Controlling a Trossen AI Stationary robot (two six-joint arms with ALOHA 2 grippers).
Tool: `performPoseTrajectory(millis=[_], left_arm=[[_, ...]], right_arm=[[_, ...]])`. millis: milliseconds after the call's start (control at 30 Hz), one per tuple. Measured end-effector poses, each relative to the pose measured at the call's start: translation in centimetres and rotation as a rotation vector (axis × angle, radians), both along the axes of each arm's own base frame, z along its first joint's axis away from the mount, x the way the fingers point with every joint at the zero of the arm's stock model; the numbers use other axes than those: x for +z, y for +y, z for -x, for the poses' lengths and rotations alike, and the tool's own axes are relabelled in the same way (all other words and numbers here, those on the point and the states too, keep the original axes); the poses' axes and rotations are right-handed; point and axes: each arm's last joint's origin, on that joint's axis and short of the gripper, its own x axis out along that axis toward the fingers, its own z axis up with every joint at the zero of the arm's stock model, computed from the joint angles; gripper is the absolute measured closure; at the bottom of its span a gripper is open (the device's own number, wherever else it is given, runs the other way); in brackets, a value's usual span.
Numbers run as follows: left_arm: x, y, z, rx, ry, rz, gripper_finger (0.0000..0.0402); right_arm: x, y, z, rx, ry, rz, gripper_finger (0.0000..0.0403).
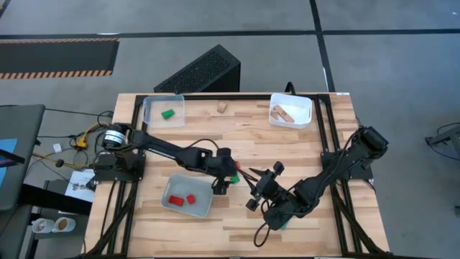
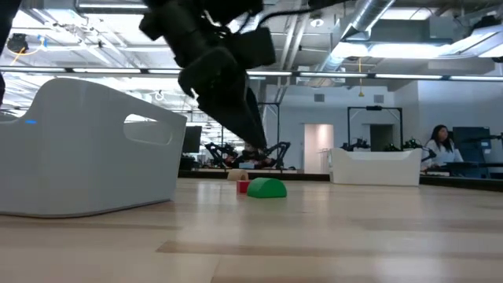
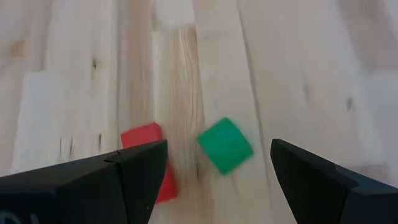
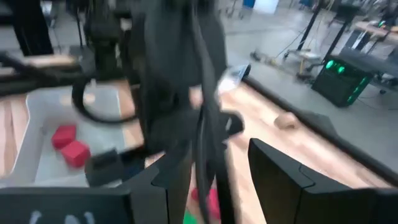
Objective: Sort & place blocks by color
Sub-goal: Put the top green block into the transparent bin
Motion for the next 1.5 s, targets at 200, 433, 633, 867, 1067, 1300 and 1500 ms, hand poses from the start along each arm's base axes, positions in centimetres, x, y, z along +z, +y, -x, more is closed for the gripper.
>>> performPoseTrajectory(millis=[200, 433, 633, 867, 1067, 1300, 1500], left_arm=[[-1.2, -0.4, -1.9, -0.078, 0.135, -0.032, 0.0130], [-2.7, -0.5, -2.9, -0.064, 0.147, -0.014, 0.0130], [-2.6, -0.4, -3.2, -0.018, 0.122, 0.018, 0.0130], [-4.0, -0.6, -3.5, 0.065, 0.136, 0.085, 0.0130], [-4.7, -0.6, -3.6, 0.136, 0.156, 0.099, 0.0130], [-4.7, -0.7, -3.5, 0.155, 0.155, 0.081, 0.0174], [-4.7, -0.5, -3.6, 0.135, 0.147, 0.069, 0.0268]], right_arm=[[2.6, 2.6, 2.5, -0.020, -0.148, 0.091, 0.0223], [3.3, 5.8, 6.4, -0.003, -0.222, 0.168, 0.0223], [3.3, 5.6, 6.2, -0.012, -0.217, 0.174, 0.0223], [3.3, 5.0, 5.6, -0.036, -0.219, 0.172, 0.0223], [3.2, 5.1, 5.7, -0.033, -0.221, 0.170, 0.0223], [3.2, 5.0, 5.6, -0.036, -0.220, 0.170, 0.0223], [3.2, 5.0, 5.6, -0.036, -0.221, 0.170, 0.0223]])
